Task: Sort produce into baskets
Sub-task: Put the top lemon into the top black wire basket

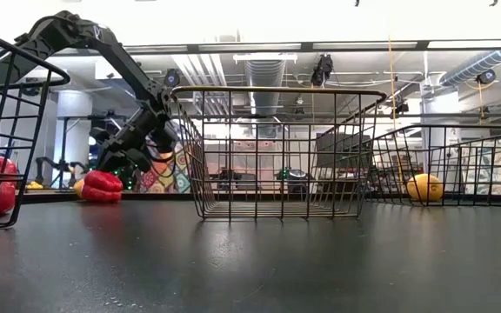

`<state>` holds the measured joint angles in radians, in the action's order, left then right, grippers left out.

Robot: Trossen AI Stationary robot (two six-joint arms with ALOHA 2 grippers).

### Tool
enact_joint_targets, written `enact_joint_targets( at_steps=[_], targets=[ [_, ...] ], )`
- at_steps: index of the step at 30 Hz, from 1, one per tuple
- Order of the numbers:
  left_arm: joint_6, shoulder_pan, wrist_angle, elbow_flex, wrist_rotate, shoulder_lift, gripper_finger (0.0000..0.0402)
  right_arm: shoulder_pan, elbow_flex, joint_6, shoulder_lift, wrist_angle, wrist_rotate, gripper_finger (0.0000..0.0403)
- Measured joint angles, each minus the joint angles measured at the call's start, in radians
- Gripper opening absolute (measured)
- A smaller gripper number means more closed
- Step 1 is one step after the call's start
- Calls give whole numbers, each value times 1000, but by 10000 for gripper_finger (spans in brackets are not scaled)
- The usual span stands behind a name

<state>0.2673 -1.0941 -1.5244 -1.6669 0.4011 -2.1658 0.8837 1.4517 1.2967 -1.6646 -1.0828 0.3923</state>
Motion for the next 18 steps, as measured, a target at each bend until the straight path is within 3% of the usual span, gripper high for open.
enact_joint_targets(
  at_steps=[18],
  targets=[
    [-116,95,38,-22,-23,91,0,0,0,-41,0,-3,1,373]
  ],
)
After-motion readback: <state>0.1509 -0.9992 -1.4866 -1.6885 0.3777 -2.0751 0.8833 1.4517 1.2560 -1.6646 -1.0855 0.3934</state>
